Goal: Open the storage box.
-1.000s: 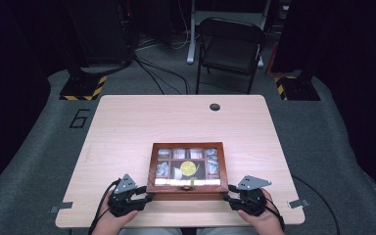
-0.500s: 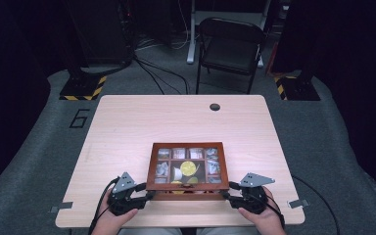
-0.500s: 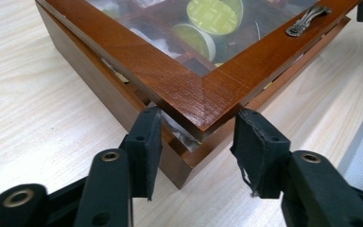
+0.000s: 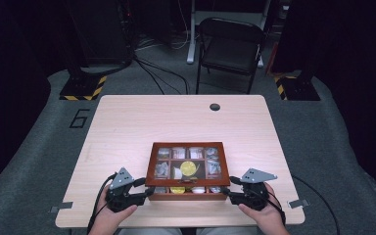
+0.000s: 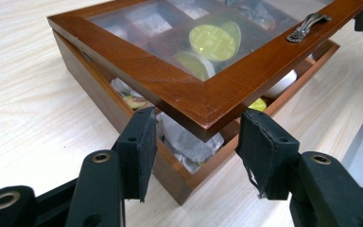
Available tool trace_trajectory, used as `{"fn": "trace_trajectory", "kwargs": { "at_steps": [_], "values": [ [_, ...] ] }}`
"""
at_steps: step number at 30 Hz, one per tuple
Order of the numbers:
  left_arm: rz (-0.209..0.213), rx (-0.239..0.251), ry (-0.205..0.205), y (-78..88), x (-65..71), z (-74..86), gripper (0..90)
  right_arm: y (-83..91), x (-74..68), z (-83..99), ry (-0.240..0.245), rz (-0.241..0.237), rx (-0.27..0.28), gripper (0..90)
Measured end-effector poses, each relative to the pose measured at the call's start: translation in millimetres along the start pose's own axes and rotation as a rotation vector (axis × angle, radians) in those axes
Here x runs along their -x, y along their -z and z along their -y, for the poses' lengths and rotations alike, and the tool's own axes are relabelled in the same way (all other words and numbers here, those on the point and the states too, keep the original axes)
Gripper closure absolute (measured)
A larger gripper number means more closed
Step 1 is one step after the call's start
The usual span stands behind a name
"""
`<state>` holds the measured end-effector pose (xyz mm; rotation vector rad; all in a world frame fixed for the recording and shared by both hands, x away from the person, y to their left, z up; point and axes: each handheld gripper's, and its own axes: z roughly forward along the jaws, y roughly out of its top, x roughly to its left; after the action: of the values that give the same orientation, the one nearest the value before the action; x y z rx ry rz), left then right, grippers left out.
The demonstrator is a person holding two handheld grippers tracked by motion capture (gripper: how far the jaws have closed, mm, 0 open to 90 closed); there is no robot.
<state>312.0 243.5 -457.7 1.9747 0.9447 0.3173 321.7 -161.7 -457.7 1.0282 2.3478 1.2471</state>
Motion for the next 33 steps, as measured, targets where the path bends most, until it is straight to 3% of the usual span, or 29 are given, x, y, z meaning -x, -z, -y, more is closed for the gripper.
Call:
{"fn": "trace_trajectory", "kwargs": {
  "at_steps": [9,15,33],
  "values": [
    [-0.028,0.036,-0.036,8.1,0.7,-17.7,46.8,8.4,0.4,-18.3,0.028,0.012,0.021,46.1],
    [-0.03,0.055,-0.038,11.6,-1.2,-26.5,47.1,12.3,0.9,-31.0,0.062,0.027,0.027,46.0],
    [-0.022,0.1,-0.026,15.7,-7.0,-43.7,47.5,13.8,10.9,-49.5,0.032,0.01,0.062,45.5]
  ]
}}
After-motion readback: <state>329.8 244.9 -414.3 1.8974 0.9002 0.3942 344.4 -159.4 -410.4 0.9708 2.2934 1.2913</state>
